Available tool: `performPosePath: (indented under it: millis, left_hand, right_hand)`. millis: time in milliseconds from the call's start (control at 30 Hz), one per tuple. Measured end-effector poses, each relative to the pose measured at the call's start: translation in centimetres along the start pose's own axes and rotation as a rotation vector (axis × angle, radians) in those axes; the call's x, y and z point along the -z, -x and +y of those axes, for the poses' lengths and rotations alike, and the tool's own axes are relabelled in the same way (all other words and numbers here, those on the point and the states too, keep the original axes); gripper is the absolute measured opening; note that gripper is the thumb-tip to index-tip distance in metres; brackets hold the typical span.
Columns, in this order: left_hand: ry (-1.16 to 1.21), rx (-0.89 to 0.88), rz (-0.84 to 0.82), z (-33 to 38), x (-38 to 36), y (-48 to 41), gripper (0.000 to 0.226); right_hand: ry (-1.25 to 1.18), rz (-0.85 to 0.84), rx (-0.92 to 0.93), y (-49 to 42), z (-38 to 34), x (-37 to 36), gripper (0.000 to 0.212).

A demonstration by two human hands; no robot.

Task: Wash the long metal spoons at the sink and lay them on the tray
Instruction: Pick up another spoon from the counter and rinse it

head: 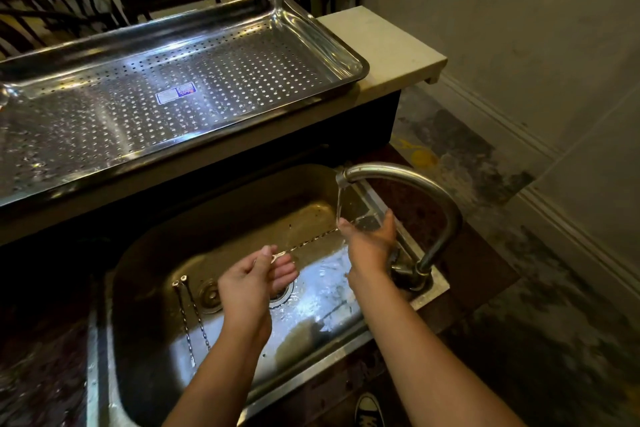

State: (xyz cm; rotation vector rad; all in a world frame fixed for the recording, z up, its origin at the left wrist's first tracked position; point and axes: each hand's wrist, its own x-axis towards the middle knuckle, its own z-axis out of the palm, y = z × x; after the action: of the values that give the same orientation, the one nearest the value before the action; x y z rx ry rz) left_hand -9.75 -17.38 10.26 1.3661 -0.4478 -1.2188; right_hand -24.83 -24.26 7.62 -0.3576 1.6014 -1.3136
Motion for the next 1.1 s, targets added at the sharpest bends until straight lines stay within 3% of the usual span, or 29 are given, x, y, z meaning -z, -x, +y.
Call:
performPosePath:
  millis: [100, 200, 300, 433, 633, 833, 1000, 1100]
  left_hand:
    - [0.019, -0.002, -0.01, -0.4, 0.1, 0.4, 0.015]
    - [0.009, 0.016, -0.011, -0.8, 0.7, 0.7, 0.013]
    - [-0.029, 0.018, -0.043, -0.9, 1.6, 1.0, 0.012]
    - [-0.104, -0.023, -0.076, -0.7, 3.3, 1.5, 0.013]
    - [-0.438, -0.047, -0.154, -1.0, 4.4, 1.2, 0.013]
    - [-0.545, -0.105, -0.11, -1.3, 5.5, 0.8, 0.013]
    - [-0.603, -0.131, -0.103, -2.0, 5.4, 0.4, 0.013]
    - [-0.632, -0.117, -0.12, -2.6, 5.6, 0.1, 0.014]
  right_hand:
    - [-0.181, -0.168, -0.085, 1.3, 0.5, -0.4, 0.09]
    - [-0.304, -0.419, -0.133, 2.1, 0.6, -0.8, 0.044]
    - [-0.317, -0.405, -0.129, 1.4, -0.4, -0.6, 0.005]
    - [-0.375, -0.306, -0.134, -0.4, -1.5, 0.0, 0.014]
    - [-0.196, -0.542, -0.217, 1.7, 0.4, 0.2, 0.008]
    - [-0.254, -0.388, -0.14, -0.1, -2.0, 0.5, 0.012]
    - [-0.052, -0.603, -0.206, 1.2, -0.6, 0.8, 0.01]
    - [-0.087, -0.471, -0.185, 0.1, -2.0, 0.8, 0.009]
